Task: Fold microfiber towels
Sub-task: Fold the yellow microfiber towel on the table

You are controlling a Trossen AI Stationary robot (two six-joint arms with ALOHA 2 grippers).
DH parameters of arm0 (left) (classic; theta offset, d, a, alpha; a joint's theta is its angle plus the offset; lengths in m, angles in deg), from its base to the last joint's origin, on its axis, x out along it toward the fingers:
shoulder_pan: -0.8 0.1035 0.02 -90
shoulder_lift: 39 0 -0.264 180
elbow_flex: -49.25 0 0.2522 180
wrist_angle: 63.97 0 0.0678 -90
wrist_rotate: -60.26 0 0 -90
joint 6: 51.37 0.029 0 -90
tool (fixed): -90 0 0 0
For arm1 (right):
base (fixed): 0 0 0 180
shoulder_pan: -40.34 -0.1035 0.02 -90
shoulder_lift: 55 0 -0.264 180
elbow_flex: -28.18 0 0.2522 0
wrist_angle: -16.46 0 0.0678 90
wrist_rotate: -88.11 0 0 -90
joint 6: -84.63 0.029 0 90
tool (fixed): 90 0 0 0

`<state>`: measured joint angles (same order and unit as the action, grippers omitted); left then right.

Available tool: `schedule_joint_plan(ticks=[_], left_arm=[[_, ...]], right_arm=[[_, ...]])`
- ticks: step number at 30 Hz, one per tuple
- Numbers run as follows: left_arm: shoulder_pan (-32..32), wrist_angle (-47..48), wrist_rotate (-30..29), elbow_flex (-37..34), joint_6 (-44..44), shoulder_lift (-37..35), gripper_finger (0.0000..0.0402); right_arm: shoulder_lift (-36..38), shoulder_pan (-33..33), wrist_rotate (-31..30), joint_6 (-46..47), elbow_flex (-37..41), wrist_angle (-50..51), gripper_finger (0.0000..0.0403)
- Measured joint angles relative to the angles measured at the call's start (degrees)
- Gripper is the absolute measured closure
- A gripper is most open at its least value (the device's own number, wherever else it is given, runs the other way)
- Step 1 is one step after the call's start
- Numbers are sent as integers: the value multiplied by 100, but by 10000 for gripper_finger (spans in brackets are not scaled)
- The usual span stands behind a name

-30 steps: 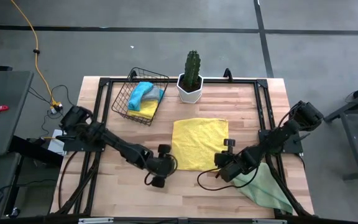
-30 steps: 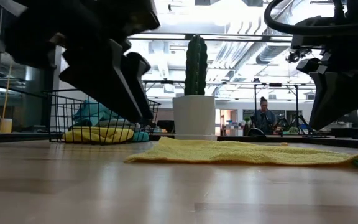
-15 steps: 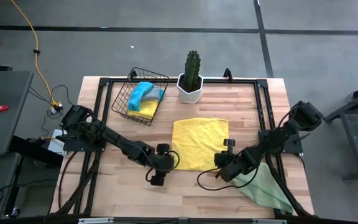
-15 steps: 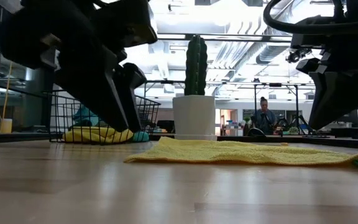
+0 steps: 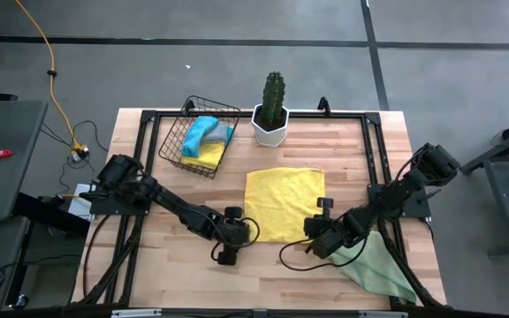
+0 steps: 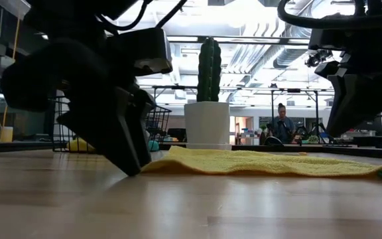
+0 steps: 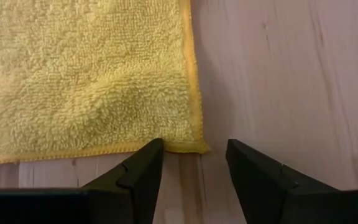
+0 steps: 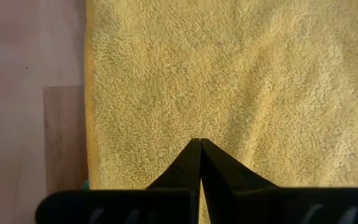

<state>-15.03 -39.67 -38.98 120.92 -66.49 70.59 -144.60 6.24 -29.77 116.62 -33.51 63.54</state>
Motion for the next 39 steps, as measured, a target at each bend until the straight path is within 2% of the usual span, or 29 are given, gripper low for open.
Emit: schedule_joint_plan(ticks=[4, 11, 17, 24, 28, 35, 39], left_arm=[[-6, 60, -137, 2, -108, -38, 253], [-6, 312, -357, 11, -264, -32, 387], [-5, 513, -519, 4, -411, -72, 398], [1, 571, -523, -7, -528, -91, 400], [1, 571, -522, -8, -530, -88, 400], [1, 571, -512, -11, -530, -91, 401], [3, 571, -507, -11, -530, -91, 401]], right_arm=[[0, 0, 2, -3, 0, -98, 402], [0, 0, -6, -244, 0, -171, 402], [2, 0, -9, -507, -185, -348, 402], [7, -5, 1190, 95, -695, 311, 395], [11, -96, 1401, 273, -863, 613, 353], [-2, -276, 1401, 148, -526, 786, 235], [-2, -327, 1393, 100, -380, 766, 202]])
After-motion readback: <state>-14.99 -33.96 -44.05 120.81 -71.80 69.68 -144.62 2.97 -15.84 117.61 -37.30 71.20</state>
